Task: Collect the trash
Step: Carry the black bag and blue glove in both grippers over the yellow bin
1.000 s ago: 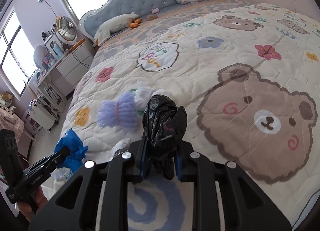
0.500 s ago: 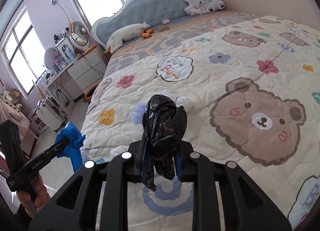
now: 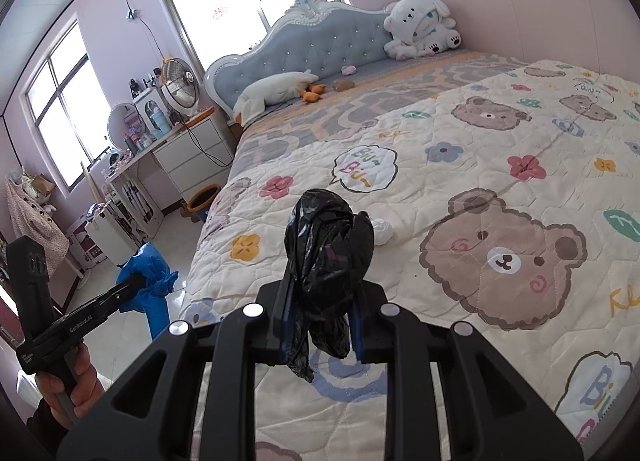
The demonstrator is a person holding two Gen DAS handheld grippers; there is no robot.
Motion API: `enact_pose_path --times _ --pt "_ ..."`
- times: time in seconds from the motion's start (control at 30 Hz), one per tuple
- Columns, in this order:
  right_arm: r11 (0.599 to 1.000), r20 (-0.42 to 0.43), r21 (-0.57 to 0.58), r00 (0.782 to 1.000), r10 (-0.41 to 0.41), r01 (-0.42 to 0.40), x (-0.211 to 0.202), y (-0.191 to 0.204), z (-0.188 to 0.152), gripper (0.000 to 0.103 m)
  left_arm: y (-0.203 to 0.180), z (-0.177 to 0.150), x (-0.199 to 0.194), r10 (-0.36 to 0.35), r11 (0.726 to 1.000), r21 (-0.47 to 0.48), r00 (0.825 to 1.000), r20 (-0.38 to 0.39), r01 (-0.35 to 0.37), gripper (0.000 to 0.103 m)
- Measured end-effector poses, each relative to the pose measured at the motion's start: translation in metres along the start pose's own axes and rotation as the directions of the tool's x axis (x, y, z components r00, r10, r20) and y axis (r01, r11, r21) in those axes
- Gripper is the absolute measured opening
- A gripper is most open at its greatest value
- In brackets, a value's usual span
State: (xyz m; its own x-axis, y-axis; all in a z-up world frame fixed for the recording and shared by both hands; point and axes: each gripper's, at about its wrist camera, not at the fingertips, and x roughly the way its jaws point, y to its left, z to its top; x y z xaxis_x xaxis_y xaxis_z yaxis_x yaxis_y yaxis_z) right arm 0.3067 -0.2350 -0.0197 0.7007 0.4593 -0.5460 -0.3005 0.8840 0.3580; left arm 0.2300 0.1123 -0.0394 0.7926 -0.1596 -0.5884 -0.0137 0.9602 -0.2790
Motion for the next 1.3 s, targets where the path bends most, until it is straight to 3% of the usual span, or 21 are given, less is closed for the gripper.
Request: enact_pose_path --times 0.43,0.83,1.3 --pt "0.999 0.081 -0.032 0.997 -0.021 0.023 -0.087 -0.002 -0.014 0.021 -0.023 -0.021 -0.045 -0.057 0.998 -0.003 0.998 0.000 0.057 0.013" --pt "0.997 0.122 -0.013 0.990 -0.076 0.078 -0.154 -0.016 -0.042 0.021 -0.077 -0.053 -0.076 -0.114 0.988 0.103 0.993 -0.024 0.116 0.013" --pt "0.989 0.171 0.015 0.975 -0.145 0.145 -0.231 -0.038 -0.082 0.021 -0.153 -0.087 -0.097 -0.253 0.938 0.225 0.964 -0.080 0.265 0.013"
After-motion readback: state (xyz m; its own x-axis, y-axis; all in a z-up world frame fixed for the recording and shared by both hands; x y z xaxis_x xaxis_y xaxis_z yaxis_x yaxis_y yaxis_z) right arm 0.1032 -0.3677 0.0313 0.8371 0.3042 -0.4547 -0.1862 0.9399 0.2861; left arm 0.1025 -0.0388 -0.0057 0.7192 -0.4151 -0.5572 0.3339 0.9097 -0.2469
